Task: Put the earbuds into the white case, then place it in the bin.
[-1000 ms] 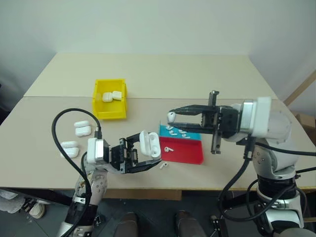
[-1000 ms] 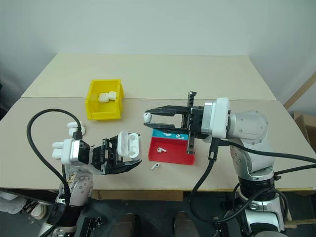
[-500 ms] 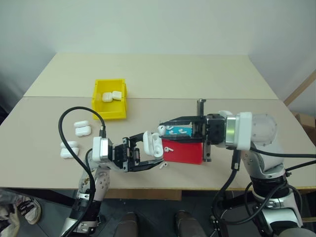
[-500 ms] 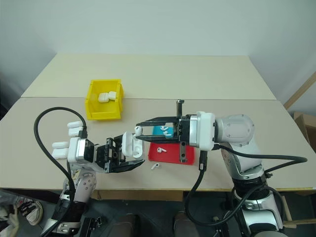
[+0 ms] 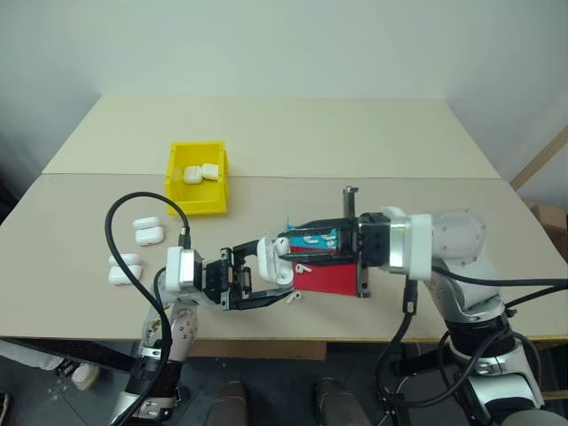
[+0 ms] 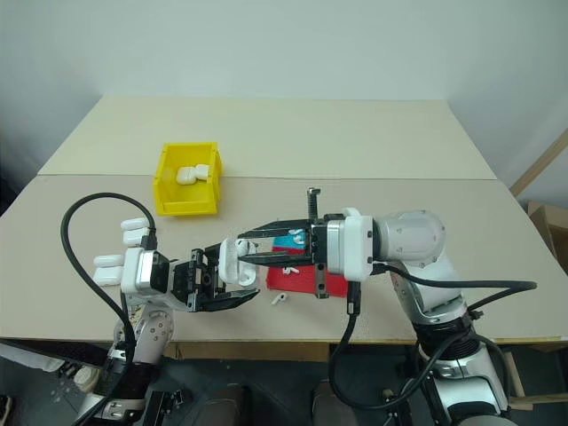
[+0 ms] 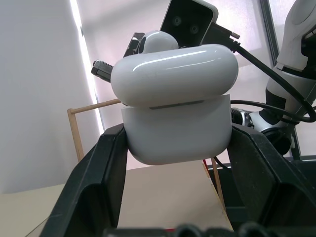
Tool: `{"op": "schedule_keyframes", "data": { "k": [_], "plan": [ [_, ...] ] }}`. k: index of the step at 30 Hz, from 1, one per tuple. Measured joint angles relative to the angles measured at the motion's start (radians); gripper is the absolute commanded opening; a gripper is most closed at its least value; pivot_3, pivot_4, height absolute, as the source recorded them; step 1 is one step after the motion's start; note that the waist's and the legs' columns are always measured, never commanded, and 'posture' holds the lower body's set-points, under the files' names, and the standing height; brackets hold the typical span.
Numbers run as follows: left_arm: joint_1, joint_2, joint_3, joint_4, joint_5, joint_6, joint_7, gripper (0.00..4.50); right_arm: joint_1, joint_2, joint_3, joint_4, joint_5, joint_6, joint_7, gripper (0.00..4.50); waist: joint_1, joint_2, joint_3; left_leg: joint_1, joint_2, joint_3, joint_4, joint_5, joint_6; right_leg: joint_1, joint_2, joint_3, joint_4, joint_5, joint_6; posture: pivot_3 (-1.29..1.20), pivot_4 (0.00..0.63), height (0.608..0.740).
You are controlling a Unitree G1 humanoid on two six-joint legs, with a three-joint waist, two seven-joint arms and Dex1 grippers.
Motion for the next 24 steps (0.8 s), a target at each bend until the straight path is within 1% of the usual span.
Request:
{"op": "schedule_keyframes", "data": {
  "k": [17,19,20,22,23,24],
  "plan": [
    [0.001,-0.009,0.0,0.006,0.022,-0.007,-0.015,2.77,0.012,-0.017,0.013,0.012,-0.026,-0.039,0.001,0.71,0.0,0.0,0.0,0.0,0.0,0.0,0.0,0.0,0.0,0.0,0.0,0.0,0.0,0.0,0.0,0.0,0.15,0.74],
    [0.001,-0.011,0.001,0.013,0.03,-0.018,-0.017,2.77,0.012,-0.023,0.016,0.014,-0.026,-0.039,0.003,1.42,0.0,0.0,0.0,0.0,0.0,0.0,0.0,0.0,0.0,0.0,0.0,0.0,0.0,0.0,0.0,0.0,0.15,0.74],
    [0.001,-0.012,0.001,0.018,0.032,-0.021,-0.018,2.77,0.012,-0.025,0.017,0.017,-0.027,-0.039,0.004,1.6,0.0,0.0,0.0,0.0,0.0,0.0,0.0,0.0,0.0,0.0,0.0,0.0,0.0,0.0,0.0,0.0,0.15,0.74],
    [0.001,-0.014,0.002,0.027,0.035,-0.024,-0.022,2.77,0.012,-0.027,0.021,0.025,-0.029,-0.043,0.003,2.33,0.0,0.0,0.0,0.0,0.0,0.0,0.0,0.0,0.0,0.0,0.0,0.0,0.0,0.0,0.0,0.0,0.15,0.74],
    [0.001,-0.014,0.002,0.03,0.036,-0.024,-0.024,2.77,0.012,-0.027,0.021,0.026,-0.03,-0.047,0.002,2.61,0.0,0.0,0.0,0.0,0.0,0.0,0.0,0.0,0.0,0.0,0.0,0.0,0.0,0.0,0.0,0.0,0.15,0.74],
    [0.001,-0.014,0.002,0.03,0.036,-0.024,-0.027,2.77,0.011,-0.029,0.021,0.026,-0.029,-0.049,0.001,2.61,0.0,0.0,0.0,0.0,0.0,0.0,0.0,0.0,0.0,0.0,0.0,0.0,0.0,0.0,0.0,0.0,0.15,0.74]
  ]
}}
